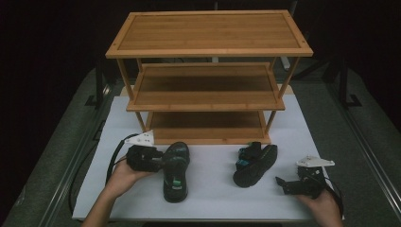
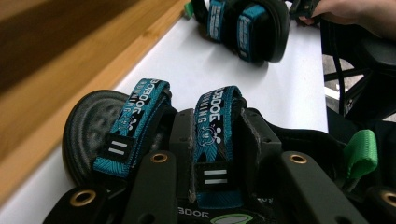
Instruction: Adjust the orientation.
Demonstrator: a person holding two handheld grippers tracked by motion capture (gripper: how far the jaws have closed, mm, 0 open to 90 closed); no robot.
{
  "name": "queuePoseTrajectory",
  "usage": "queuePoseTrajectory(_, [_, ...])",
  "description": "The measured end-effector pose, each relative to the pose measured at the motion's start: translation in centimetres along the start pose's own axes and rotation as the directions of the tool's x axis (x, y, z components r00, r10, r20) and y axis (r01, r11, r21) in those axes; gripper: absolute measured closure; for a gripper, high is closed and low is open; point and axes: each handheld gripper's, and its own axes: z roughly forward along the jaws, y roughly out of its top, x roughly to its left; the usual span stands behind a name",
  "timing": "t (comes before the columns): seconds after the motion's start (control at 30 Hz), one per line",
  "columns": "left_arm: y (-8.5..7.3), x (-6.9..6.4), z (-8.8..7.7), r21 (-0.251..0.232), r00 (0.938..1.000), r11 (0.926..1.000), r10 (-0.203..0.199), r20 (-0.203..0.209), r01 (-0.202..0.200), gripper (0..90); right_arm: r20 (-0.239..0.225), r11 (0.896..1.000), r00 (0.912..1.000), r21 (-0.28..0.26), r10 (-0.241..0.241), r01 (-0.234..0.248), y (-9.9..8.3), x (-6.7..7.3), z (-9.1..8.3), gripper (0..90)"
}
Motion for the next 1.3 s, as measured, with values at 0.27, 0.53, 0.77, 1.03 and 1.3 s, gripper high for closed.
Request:
queuePoseTrajectory(0.27, [1.2,1.5,3.8,0.028,0.9986,0.9996,0.004,0.053,-0.005,68.6,0.000,1.000,1.0000,-0.001,0.000,0.000,0.0,0.0,0.0,0.0])
queuePoseTrajectory(0.53, [0.9,1.7,3.9,0.011,0.9971,0.9999,-0.007,0.076,0.006,65.5,0.003,1.000,1.0000,0.001,0.000,0.000,0.0,0.1,0.0,0.0])
queuePoseTrajectory(0.77, [0.9,1.5,2.4,-0.007,0.9989,0.9997,-0.022,0.041,0.022,38.2,0.004,1.000,1.0000,0.000,0.000,0.000,0.0,0.1,0.0,0.0])
queuePoseTrajectory(1.03, [-0.7,0.9,-0.5,-0.008,0.9946,0.9990,-0.045,-0.093,0.044,18.0,0.003,1.000,1.0000,0.002,-0.002,0.002,0.0,0.1,0.0,0.0])
queuePoseTrajectory(1.3, [-3.1,0.2,-2.6,0.057,0.9663,0.9953,-0.061,-0.250,0.078,9.3,0.004,1.000,1.0000,0.002,-0.001,0.001,0.0,0.1,0.0,0.0])
